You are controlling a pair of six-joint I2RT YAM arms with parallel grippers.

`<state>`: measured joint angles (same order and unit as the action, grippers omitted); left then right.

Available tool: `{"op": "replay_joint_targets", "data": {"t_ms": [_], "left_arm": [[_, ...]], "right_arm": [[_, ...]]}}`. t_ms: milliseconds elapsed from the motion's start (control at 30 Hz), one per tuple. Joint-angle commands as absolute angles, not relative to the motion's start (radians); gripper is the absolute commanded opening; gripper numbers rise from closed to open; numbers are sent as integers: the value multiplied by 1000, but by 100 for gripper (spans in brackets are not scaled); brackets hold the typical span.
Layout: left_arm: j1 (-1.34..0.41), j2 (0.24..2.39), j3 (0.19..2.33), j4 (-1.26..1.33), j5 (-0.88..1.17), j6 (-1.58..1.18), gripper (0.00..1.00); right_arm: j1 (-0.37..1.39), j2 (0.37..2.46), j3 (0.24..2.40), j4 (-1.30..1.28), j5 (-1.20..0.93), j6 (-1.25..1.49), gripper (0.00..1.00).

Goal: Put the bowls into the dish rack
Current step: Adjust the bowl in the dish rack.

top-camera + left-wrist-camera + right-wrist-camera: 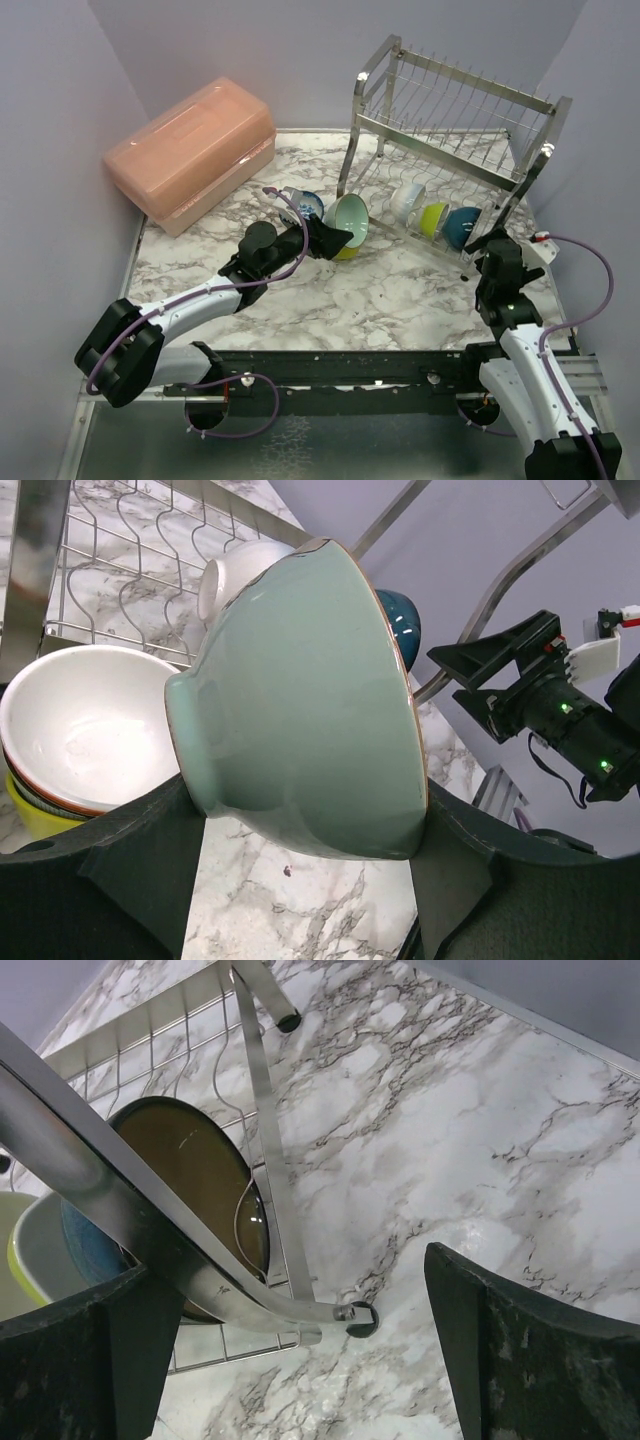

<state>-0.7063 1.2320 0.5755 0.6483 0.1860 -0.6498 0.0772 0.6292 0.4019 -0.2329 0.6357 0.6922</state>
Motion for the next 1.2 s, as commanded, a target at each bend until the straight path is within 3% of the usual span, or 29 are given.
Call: {"op": "replay_joint_targets", "data": {"t_ms": [0,400,700,1167], "left_arm": [[-703,1213,577,726,170,-634,0],[-702,1348,728,538,87,-531,0],[-702,1503,922,483,187,-372,0],[-704,1682,1121,416,98,-132,0]], "right_arm": [[51,632,426,-209,708,706,100],[51,524,440,-240,247,540,100],[51,416,407,-263,174,502,100],[51,400,387,-237,133,481,100]]}}
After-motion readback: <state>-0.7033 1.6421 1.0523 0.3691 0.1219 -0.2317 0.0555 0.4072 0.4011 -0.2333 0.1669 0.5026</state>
